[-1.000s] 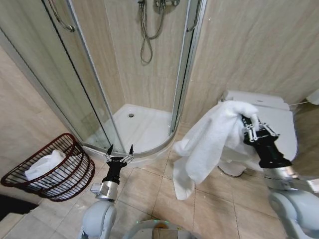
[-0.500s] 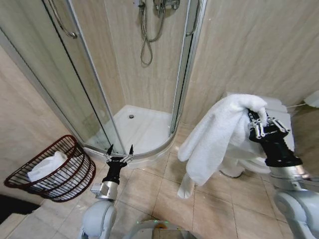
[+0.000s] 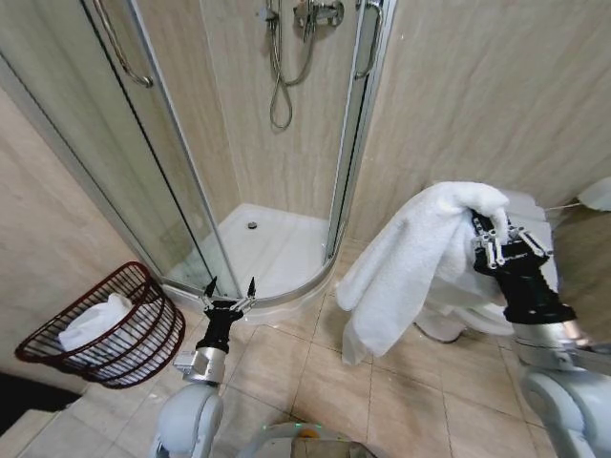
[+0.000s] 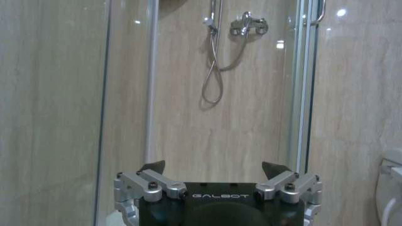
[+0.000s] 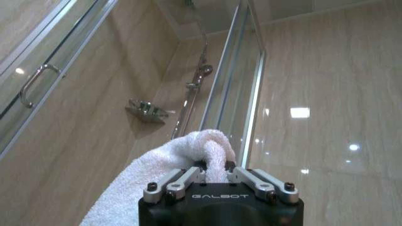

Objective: Discard the used towel into the hamper.

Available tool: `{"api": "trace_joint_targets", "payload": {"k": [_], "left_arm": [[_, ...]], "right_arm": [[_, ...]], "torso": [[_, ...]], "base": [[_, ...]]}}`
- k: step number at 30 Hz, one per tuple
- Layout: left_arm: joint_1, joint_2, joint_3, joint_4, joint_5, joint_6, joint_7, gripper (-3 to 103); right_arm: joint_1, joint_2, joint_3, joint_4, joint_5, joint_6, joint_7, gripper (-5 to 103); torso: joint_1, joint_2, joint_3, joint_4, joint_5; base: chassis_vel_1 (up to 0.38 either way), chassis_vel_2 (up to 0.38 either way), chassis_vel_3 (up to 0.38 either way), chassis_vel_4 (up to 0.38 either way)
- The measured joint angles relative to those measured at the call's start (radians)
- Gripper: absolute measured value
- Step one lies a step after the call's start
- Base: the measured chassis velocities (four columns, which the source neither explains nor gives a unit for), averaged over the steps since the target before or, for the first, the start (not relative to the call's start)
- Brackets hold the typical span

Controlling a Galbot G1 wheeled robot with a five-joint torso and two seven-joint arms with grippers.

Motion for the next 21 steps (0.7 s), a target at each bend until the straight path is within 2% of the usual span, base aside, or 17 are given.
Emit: {"api": "trace_joint_targets", "payload": {"k": [21], "left_arm": [[0.0,0.0,0.0,0.0,0.0,0.0,0.0,100]], "right_arm": [[-0.005,-0.022,0.068,0.038,0.018,0.001,0.026,12]], "torso": [[0.032,0.087,0.055,0.0,0.0]], "base": [[0.0,0.0,0.0,0.0]]}}
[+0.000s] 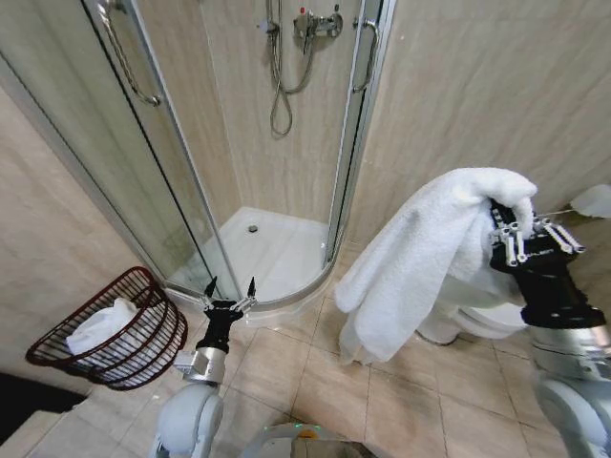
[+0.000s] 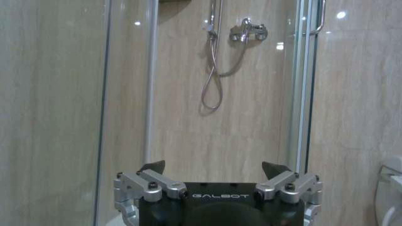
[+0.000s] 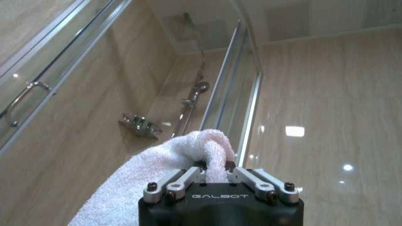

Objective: Discard the used towel into the hamper.

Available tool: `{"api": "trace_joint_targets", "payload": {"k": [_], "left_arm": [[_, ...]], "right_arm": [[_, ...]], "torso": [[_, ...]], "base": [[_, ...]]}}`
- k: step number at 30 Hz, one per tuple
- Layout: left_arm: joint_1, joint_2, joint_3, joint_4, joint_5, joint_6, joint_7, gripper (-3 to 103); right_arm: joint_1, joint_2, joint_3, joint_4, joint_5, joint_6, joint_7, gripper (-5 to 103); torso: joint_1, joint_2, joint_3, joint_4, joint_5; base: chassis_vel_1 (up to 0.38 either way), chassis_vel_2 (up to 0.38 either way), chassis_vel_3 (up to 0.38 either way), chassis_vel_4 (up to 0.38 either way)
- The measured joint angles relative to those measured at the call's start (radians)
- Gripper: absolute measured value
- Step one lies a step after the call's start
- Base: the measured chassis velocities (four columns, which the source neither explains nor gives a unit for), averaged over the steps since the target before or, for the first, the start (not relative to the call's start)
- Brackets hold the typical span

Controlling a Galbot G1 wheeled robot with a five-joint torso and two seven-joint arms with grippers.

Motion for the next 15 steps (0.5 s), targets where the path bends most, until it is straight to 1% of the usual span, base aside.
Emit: {"api": "trace_joint_targets", "payload": {"k": [3,13,15], "left_arm": [[0.0,0.0,0.0,0.0,0.0,0.0,0.0,100],[0.0,0.0,0.0,0.0,0.0,0.0,0.0,100],[0.0,0.0,0.0,0.0,0.0,0.0,0.0,100]], "right_arm": [[0.001,0.001,0.007,0.0,0.001,0.001,0.001,12],[0.0,0.007,0.028,0.0,0.023,0.002,0.009,12],[0.001,0.013,0.028,0.0,0.024,0.002,0.009,12]], "torso": [[0.006,0.018,0.012,0.0,0.0],[0.02,0.054,0.034,0.0,0.0],[0.025,0.067,0.042,0.0,0.0]], "base": [[0.0,0.0,0.0,0.0],[0.0,0.0,0.0,0.0],[0.0,0.0,0.0,0.0]]}}
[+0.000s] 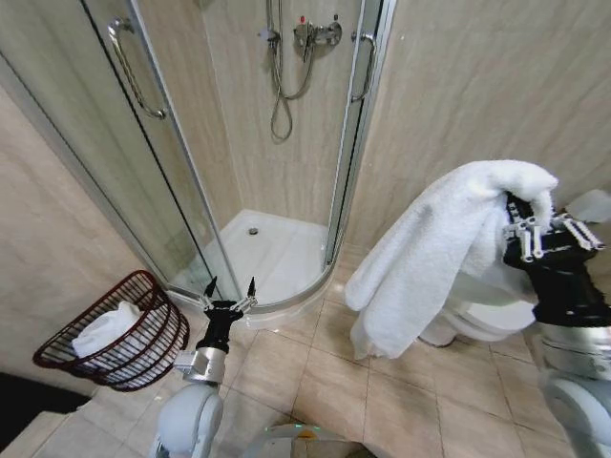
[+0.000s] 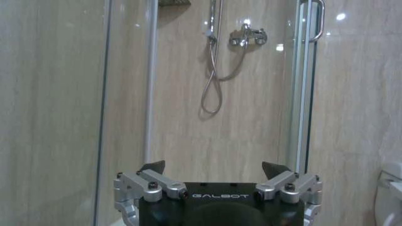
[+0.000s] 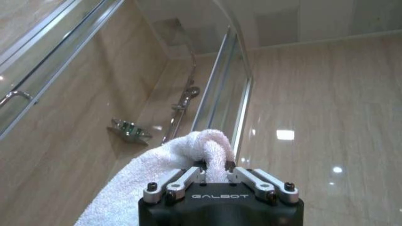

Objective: Discard the used towel into the hamper.

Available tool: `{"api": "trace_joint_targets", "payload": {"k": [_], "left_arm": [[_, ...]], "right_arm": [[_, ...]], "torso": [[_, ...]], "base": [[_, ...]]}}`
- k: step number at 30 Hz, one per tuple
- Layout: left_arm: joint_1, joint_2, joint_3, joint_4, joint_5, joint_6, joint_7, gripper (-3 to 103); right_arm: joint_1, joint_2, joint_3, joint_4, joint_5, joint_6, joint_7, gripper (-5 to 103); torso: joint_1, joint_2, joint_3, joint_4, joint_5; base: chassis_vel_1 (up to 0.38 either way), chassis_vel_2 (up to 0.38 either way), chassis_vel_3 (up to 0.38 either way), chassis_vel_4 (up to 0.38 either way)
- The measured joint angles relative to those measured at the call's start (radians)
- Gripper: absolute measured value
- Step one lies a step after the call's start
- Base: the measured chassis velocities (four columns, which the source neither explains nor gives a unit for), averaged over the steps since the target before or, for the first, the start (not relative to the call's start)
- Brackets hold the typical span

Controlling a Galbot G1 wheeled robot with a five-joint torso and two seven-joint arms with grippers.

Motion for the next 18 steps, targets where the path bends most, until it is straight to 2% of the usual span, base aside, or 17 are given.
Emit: {"api": "trace_joint_targets", "payload": {"k": [7,18], "left_arm": [[0.0,0.0,0.0,0.0,0.0,0.0,0.0,100],[0.0,0.0,0.0,0.0,0.0,0.0,0.0,100]], "right_arm": [[0.007,0.024,-0.015,0.0,-0.004,0.0,0.0,12],[0.016,0.014,-0.002,-0.001,0.006,0.005,0.001,12]], "torso": [[0.01,0.029,0.018,0.0,0.0],[0.028,0.072,0.044,0.0,0.0]], "base": [[0.0,0.0,0.0,0.0],[0.0,0.0,0.0,0.0]]}}
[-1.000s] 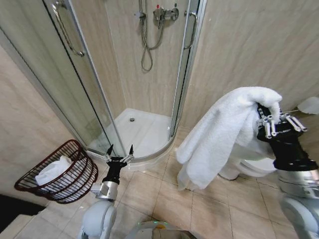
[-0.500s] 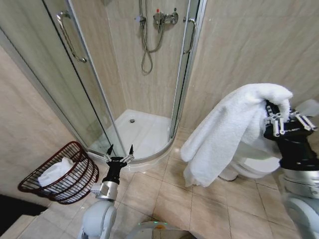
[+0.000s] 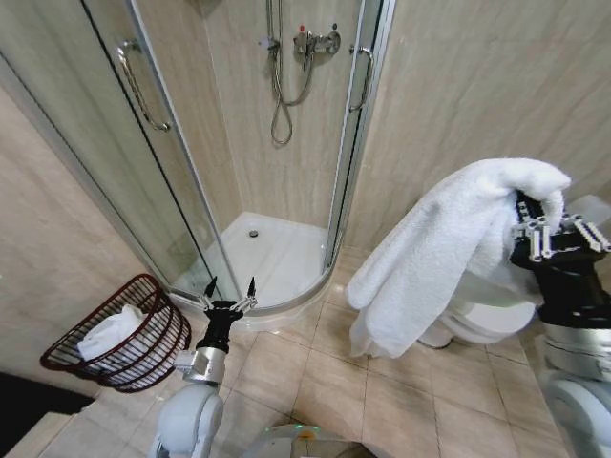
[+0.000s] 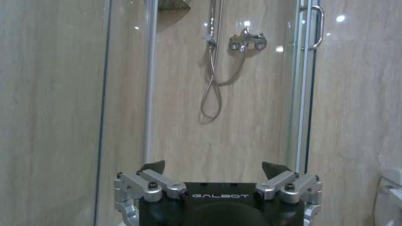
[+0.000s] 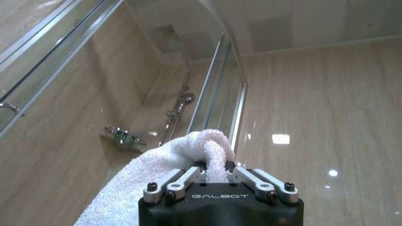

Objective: Discard the used towel into the hamper.

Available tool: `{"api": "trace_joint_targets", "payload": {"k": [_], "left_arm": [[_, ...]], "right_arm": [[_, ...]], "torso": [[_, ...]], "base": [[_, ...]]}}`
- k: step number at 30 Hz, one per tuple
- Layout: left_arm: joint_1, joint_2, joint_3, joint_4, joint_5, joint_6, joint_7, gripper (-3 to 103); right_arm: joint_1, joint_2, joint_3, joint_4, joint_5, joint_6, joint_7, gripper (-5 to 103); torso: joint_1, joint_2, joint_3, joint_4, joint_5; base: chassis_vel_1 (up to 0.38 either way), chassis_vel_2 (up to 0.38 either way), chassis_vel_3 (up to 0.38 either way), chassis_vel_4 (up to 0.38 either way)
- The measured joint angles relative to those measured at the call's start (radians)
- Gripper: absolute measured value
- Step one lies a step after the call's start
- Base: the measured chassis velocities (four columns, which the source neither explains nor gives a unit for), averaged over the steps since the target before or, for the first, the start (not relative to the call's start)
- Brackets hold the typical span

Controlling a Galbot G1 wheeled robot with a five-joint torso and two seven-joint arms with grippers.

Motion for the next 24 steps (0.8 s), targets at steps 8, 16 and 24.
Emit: {"api": "trace_joint_targets", "payload": {"k": [8,16,24], "left_arm": [[0.0,0.0,0.0,0.0,0.0,0.0,0.0,100],[0.0,0.0,0.0,0.0,0.0,0.0,0.0,100],[0.0,0.0,0.0,0.0,0.0,0.0,0.0,100]], "right_arm": [[0.02,-0.021,0.005,-0.001,0.014,0.002,-0.008,12],[0.036,-0.019,-0.002,-0.008,0.016,0.004,-0.009,12],[0.023,-0.008,-0.011,-0.01,0.0,0.03,-0.017,12]], "torso": [[0.014,0.031,0.017,0.0,0.0],[0.027,0.064,0.037,-0.0001,0.0],[0.043,0.104,0.061,0.0,0.0]], "base": [[0.0,0.0,0.0,0.0],[0.0,0.0,0.0,0.0],[0.0,0.0,0.0,0.0]]}}
